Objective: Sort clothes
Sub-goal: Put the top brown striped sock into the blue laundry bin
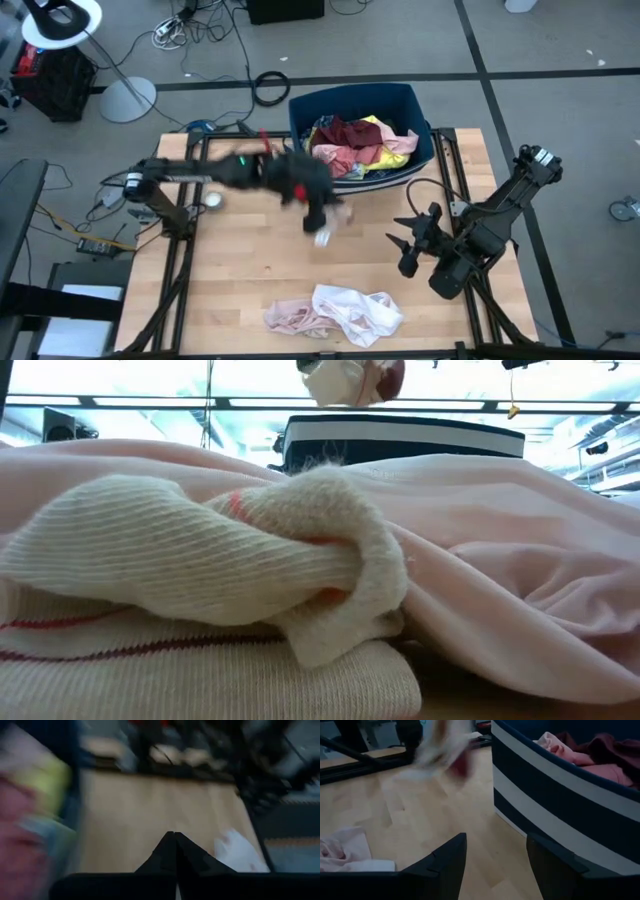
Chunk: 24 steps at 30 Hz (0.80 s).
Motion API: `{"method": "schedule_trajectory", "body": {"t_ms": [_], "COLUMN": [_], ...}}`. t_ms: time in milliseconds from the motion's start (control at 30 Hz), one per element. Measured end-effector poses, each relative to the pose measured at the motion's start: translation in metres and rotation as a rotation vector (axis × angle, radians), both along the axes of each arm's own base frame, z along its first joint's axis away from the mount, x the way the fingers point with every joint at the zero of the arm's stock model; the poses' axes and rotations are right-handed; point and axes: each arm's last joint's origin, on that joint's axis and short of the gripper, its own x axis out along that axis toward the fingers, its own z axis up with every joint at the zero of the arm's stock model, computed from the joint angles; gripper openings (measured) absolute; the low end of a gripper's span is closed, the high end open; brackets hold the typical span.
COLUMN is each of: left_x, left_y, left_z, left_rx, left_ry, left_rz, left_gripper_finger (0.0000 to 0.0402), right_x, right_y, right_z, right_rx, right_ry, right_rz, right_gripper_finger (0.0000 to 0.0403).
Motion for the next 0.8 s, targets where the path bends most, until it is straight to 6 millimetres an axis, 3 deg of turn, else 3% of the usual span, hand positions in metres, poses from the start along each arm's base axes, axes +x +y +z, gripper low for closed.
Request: {"method": "schedule_trajectory", "body": {"t_ms": [100, 200, 267, 367, 467, 800], "left_x": [-0.008, -0.02, -0.027, -0.033, -0.025, 0.03], "left_y": [0.038, 0.074, 0.096, 0.119, 0.133, 0.166], "left_z": [0.042, 0.071, 0.082, 0.082, 0.064, -0.044], "left_rx": [0.053, 0.096, 0.118, 0.143, 0.136, 0.045], "left_ry": [-0.103, -0.192, -0.224, -0.236, -0.192, 0.082], "left_rz": [0.079, 0.175, 0.236, 0.3, 0.324, 0.335], "left_gripper_finger": [0.0, 0.0, 0.0, 0.0001, 0.0005, 0.0041], "right_x": [0.0, 0.001, 0.002, 0.002, 0.003, 0.01], "right_y": [0.0, -0.002, -0.005, -0.012, -0.02, -0.032], "right_z": [0.0, -0.006, -0.014, -0.03, -0.043, -0.05], "right_rx": [0.0, -0.006, -0.012, -0.022, -0.016, 0.039], "right_ry": [0.0, 0.006, 0.016, 0.037, 0.044, 0.087], "right_rz": [-0.001, -0.011, -0.03, -0.069, -0.119, -0.174], "right_gripper_finger": [0.0208, 0.0208, 0.0208, 0.0208, 0.0208, 0.0208]}}
